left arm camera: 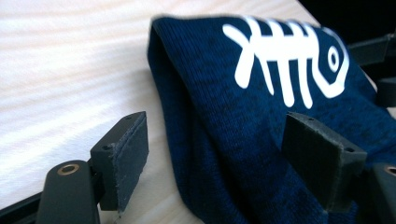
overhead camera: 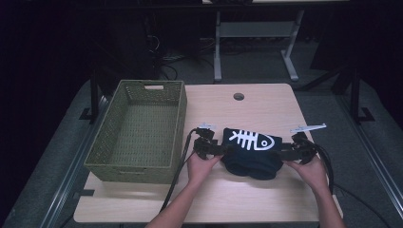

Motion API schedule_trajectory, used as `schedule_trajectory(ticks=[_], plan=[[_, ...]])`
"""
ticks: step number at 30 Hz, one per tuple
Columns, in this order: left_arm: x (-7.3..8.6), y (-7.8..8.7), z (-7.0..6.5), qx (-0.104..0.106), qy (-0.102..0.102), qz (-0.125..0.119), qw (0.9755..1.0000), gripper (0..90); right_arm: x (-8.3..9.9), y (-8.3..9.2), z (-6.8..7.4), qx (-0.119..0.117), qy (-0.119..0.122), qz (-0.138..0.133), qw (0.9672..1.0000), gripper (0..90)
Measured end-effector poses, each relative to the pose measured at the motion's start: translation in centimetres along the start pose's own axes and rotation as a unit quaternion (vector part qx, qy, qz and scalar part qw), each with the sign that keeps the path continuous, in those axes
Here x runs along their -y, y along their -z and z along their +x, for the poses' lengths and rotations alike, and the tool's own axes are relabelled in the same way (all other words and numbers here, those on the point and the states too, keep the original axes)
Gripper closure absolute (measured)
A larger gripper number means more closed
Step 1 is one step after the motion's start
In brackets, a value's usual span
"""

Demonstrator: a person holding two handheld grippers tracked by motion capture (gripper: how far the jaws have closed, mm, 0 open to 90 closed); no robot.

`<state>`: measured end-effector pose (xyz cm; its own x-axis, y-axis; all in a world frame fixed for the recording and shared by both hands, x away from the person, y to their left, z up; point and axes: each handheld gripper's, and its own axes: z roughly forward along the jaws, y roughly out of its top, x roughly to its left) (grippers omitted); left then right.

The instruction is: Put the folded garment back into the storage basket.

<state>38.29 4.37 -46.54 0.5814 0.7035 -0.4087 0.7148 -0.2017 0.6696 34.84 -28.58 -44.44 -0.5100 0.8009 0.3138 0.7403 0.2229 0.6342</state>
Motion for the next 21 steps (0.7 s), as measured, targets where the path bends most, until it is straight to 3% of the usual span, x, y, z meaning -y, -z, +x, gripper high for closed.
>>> schedule_trajectory(ticks=[2,7,13,21], plan=[[0.1,-0.3,0.0,0.004,0.001,0.007,1.0000,24.0,0.1,-0.3,-0.1,0.013,-0.001,0.008,0.9999,28.8],[0.2,-0.7,-0.4,0.007,-0.009,0.019,0.9998,32.7,0.8,-0.6,-0.5,0.018,-0.015,0.024,0.9994,35.4],[0.3,-1.0,-0.7,0.009,-0.012,0.022,0.9996,43.9,0.7,-1.1,-0.3,0.013,-0.006,0.038,0.9992,47.9],[0.3,-1.2,-0.6,0.019,-0.011,0.024,0.9995,56.0,1.2,-1.3,-0.5,-0.006,-0.026,0.027,0.9993,63.5]])
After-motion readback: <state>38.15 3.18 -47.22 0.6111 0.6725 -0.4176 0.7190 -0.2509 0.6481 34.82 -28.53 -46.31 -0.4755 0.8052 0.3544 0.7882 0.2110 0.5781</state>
